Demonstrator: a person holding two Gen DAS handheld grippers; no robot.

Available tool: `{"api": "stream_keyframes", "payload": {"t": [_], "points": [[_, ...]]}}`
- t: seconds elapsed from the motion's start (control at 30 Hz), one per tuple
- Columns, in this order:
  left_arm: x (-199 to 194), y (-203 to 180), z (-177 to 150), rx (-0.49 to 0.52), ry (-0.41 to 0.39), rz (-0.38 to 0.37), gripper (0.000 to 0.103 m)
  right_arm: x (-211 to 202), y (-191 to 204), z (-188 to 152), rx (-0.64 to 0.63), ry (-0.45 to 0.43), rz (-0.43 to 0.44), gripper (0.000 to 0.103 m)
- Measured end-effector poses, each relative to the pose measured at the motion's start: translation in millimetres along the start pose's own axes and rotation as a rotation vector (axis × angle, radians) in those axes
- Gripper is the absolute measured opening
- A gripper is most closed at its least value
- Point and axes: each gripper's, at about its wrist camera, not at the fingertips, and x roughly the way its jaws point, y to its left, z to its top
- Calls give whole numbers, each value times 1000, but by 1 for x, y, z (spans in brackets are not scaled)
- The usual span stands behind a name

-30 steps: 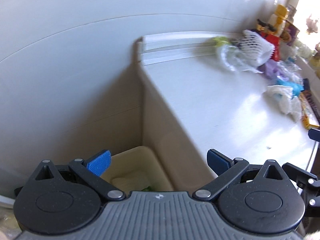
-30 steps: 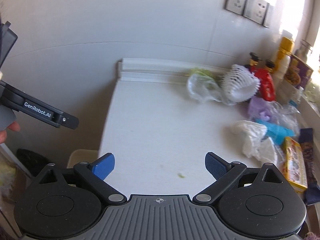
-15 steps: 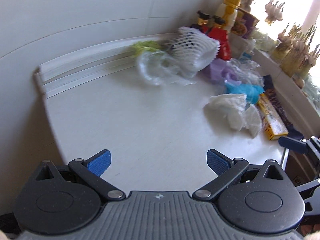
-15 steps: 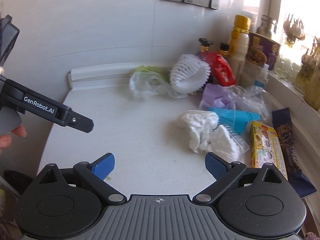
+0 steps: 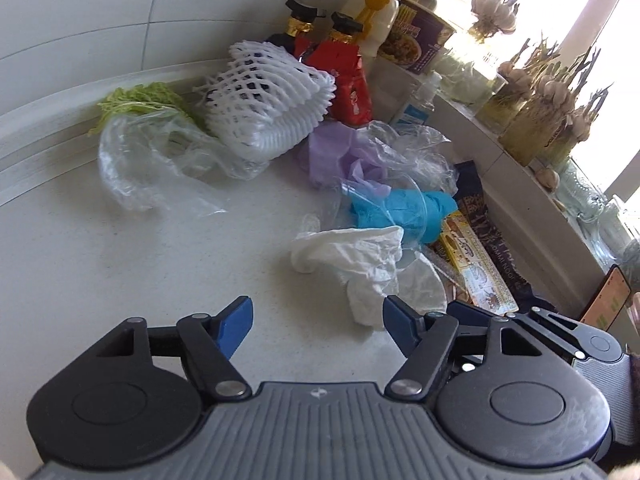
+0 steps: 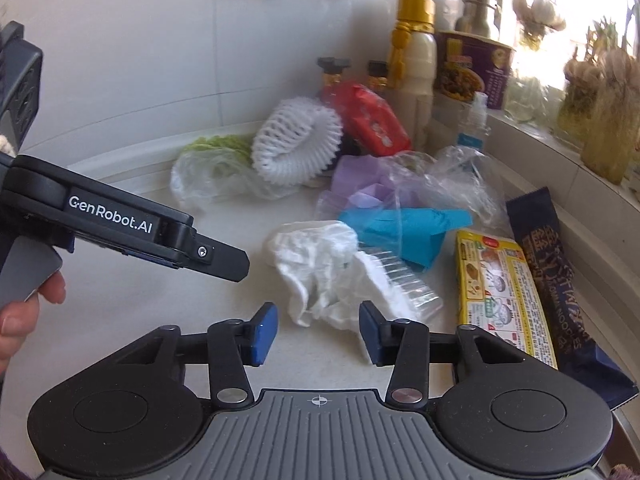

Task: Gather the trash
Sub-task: 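Grasp a white tissue with the left tool while the right tool grasps another tissue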

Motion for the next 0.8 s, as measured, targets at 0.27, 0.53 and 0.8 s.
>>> {"api": "stream_keyframes", "payload": {"t": [0.27,0.53,0.8], "points": [[22,-9,11,-23,-24,-21,58,15,-8,0,18,-12,-83,36],[37,-12,14,-54,-17,-20,31,30,-15,3,28,10,-126,35],[37,-11,14,-63,-19,-15,6,35,-17,1,32,27,-131,8]]}}
